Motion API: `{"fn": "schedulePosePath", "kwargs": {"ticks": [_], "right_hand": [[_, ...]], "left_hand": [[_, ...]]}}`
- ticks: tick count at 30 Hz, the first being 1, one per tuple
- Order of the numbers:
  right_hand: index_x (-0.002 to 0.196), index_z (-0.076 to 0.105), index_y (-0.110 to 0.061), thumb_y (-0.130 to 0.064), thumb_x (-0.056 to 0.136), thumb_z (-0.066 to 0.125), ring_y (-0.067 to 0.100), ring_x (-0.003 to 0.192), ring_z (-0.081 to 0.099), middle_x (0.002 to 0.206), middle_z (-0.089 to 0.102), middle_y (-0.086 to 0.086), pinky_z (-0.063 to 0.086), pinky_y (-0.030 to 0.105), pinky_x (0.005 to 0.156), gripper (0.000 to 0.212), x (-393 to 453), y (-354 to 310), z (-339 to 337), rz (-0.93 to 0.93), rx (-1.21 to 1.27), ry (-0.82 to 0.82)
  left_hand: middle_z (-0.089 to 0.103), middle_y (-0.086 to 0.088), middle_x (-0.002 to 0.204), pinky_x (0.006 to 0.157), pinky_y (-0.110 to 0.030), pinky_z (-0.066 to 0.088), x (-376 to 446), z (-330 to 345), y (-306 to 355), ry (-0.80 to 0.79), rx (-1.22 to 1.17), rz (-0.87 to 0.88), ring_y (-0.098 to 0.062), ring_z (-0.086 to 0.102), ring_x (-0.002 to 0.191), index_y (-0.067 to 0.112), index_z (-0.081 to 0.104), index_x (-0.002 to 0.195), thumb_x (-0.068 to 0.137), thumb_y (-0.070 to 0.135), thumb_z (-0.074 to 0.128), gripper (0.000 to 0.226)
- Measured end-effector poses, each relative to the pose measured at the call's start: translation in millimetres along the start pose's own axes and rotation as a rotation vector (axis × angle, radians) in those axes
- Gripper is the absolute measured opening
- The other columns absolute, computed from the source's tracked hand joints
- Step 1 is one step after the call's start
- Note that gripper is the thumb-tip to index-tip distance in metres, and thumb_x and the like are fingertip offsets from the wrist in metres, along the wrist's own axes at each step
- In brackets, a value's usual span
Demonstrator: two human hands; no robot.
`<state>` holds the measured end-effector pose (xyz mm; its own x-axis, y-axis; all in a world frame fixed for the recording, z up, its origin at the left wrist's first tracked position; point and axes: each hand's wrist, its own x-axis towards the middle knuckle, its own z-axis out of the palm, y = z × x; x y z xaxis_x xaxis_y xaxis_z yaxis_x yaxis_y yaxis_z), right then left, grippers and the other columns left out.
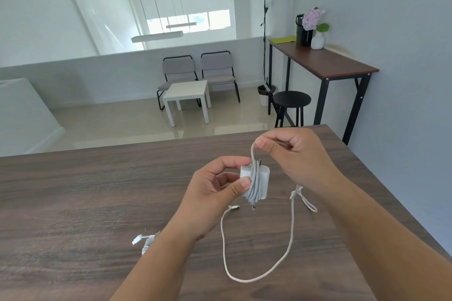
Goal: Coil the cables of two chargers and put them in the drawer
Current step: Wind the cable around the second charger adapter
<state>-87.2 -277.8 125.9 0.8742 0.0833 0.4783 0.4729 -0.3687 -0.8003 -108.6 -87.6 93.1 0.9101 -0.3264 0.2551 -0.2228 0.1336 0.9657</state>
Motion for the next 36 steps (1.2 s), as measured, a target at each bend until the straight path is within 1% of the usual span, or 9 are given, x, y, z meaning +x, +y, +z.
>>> {"fn": "schedulePosePath", "kwargs": {"ticks": [5, 10, 18, 21, 23, 25, 29, 33, 36], "right_hand": [[0.081, 0.077, -0.026, -0.027, 0.086, 0.069, 0.036, 0.074, 0.066, 0.076, 0.074, 0.009, 0.054, 0.047, 0.073, 0.01, -3.3, 8.9, 3.8, 0.058, 0.081, 0.03], [0.08, 0.078, -0.019, -0.014, 0.085, 0.069, 0.01, 0.076, 0.07, 0.078, 0.076, -0.001, 0.055, 0.025, 0.076, 0.012, -8.4, 11.0, 13.4, 0.175, 0.232, -0.094], [0.08, 0.079, -0.014, -0.019, 0.08, 0.073, 0.021, 0.083, 0.07, 0.082, 0.076, 0.007, 0.053, 0.037, 0.086, 0.008, -12.2, 12.3, 14.1, 0.274, 0.278, -0.149], [0.081, 0.078, -0.011, -0.026, 0.075, 0.072, 0.008, 0.063, 0.062, 0.079, 0.072, 0.012, 0.05, 0.021, 0.064, 0.017, -18.5, 12.1, 21.7, 0.398, 0.477, -0.078], [0.09, 0.076, -0.009, -0.023, 0.086, 0.065, 0.002, 0.04, 0.04, 0.067, 0.065, 0.005, 0.028, 0.016, 0.039, 0.019, -24.2, 9.1, 32.0, 0.479, 0.581, -0.022], [0.101, 0.075, -0.014, -0.021, 0.094, 0.057, 0.003, 0.037, 0.03, 0.062, 0.064, -0.007, 0.017, 0.018, 0.038, 0.02, -30.0, 9.0, 45.0, 0.515, 0.643, 0.03], [0.11, 0.072, -0.021, -0.007, 0.097, 0.051, -0.005, 0.083, 0.068, 0.091, 0.075, -0.013, 0.048, 0.009, 0.071, 0.028, -43.9, 8.5, 65.6, 0.383, 0.573, 0.129], [0.113, 0.07, -0.023, -0.005, 0.099, 0.039, -0.011, 0.058, 0.059, 0.073, 0.069, -0.02, 0.042, 0.003, 0.054, 0.038, -53.3, 2.1, 65.8, 0.342, 0.545, 0.032], [0.116, 0.068, -0.027, -0.019, 0.094, 0.059, 0.0, 0.104, 0.064, 0.109, 0.072, -0.014, 0.048, 0.021, 0.093, 0.025, -51.9, 1.7, 68.0, 0.268, 0.431, 0.026]], "left_hand": [[0.074, -0.001, 0.093, 0.075, -0.026, 0.053, -0.7, -1.7, 0.2, 0.011, 0.023, 0.014, -0.013, 0.065, 0.082, 0.029, 0.074, 0.1, 0.071, 0.028, 0.076, 0.029], [0.075, 0.0, 0.094, 0.072, -0.024, 0.053, -2.4, -3.7, 0.8, 0.002, -0.031, 0.047, -0.012, 0.066, 0.082, 0.027, 0.075, 0.098, 0.074, 0.019, 0.076, 0.026], [0.072, -0.002, 0.098, 0.073, -0.026, 0.053, -5.2, -11.8, -2.5, -0.06, 0.022, 0.056, -0.015, 0.066, 0.086, 0.021, 0.073, 0.101, 0.077, 0.011, 0.076, 0.026], [0.07, -0.001, 0.098, 0.072, -0.028, 0.053, -3.2, -10.4, -4.1, 0.004, -0.077, 0.089, -0.017, 0.065, 0.086, 0.023, 0.071, 0.097, 0.074, 0.018, 0.075, 0.024], [0.07, -0.004, 0.095, 0.069, -0.029, 0.054, -1.8, -2.2, -7.4, 0.097, -0.252, 0.069, -0.017, 0.065, 0.083, 0.023, 0.069, 0.089, 0.075, 0.017, 0.074, 0.016], [0.07, -0.004, 0.089, 0.066, -0.026, 0.052, 0.2, 10.4, -11.2, 0.209, -0.431, 0.015, -0.015, 0.062, 0.076, 0.025, 0.068, 0.081, 0.082, 0.012, 0.072, 0.013], [0.068, -0.004, 0.084, 0.067, -0.026, 0.045, 6.7, 21.0, -18.5, 0.419, -0.687, -0.14, -0.013, 0.059, 0.07, 0.02, 0.06, 0.086, 0.087, 0.012, 0.058, 0.008], [0.067, -0.005, 0.082, 0.07, -0.028, 0.043, 7.5, 17.0, -23.6, 0.479, -0.669, -0.162, -0.015, 0.058, 0.072, 0.015, 0.059, 0.089, 0.089, 0.011, 0.058, 0.004], [0.069, -0.007, 0.085, 0.072, -0.029, 0.048, 4.8, 17.2, -22.4, 0.478, -0.452, -0.095, -0.018, 0.06, 0.076, 0.012, 0.065, 0.089, 0.091, 0.02, 0.059, 0.01]]}}
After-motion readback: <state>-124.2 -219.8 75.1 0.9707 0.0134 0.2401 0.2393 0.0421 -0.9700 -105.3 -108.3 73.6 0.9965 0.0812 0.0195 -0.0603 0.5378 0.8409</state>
